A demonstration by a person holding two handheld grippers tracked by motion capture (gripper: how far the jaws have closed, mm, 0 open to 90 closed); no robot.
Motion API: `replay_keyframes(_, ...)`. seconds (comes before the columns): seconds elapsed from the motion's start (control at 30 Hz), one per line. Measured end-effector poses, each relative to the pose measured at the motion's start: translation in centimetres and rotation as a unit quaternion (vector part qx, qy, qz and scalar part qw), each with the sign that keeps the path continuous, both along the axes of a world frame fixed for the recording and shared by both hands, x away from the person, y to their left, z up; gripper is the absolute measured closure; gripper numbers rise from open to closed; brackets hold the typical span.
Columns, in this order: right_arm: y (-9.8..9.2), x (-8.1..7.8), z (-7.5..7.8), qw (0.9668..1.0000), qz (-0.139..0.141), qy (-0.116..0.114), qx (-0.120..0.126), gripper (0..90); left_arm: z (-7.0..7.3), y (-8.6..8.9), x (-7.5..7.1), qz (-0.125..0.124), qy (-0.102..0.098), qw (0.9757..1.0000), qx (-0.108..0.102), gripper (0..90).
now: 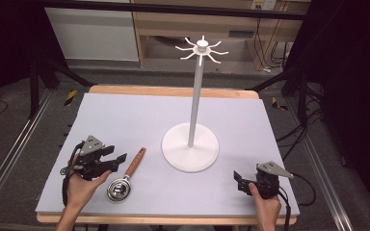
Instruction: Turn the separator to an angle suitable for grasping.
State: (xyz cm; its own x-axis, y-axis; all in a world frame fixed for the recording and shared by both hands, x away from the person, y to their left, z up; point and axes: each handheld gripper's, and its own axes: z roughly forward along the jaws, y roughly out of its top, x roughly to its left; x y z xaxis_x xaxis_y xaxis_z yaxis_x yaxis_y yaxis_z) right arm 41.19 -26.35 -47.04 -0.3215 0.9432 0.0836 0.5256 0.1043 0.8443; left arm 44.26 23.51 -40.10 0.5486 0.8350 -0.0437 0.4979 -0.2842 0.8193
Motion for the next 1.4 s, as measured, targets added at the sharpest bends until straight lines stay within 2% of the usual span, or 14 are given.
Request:
replay_keyframes(0.17, 0.1, 0.0, 0.0, 1.0000, -0.001, -0.001, -0.002, 6.5, -0.7, -0.7, 0.6, -0.003, 0.015, 0.9999, 0.006, 43.0)
replay_keyframes(0.27, 0.2, 0.1, -0.1, 1.0000, -0.001, -0.002, -0.005, 6.5, -1.2, -1.1, 0.9, -0.007, 0.026, 0.9993, 0.026, 43.5)
replay_keyframes(0.57, 0.3, 0.1, -0.2, 0.9999, 0.004, 0.001, -0.012, 6.5, -2.6, -2.0, 1.2, -0.020, 0.053, 0.9968, 0.056, 47.3)
replay_keyframes(0.9, 0.4, 0.1, -0.3, 0.9998, 0.009, 0.006, -0.018, 6.6, -4.6, -3.1, 1.7, -0.034, 0.099, 0.9896, 0.098, 53.9)
replay_keyframes(1.23, 0.4, 0.2, -0.4, 0.9997, 0.009, 0.008, -0.021, 6.6, -5.7, -3.5, 2.1, -0.031, 0.129, 0.9850, 0.110, 59.9)
replay_keyframes(1.4, 0.4, 0.2, -0.4, 0.9997, 0.008, 0.010, -0.021, 6.6, -5.8, -3.6, 2.1, -0.026, 0.135, 0.9847, 0.108, 61.6)
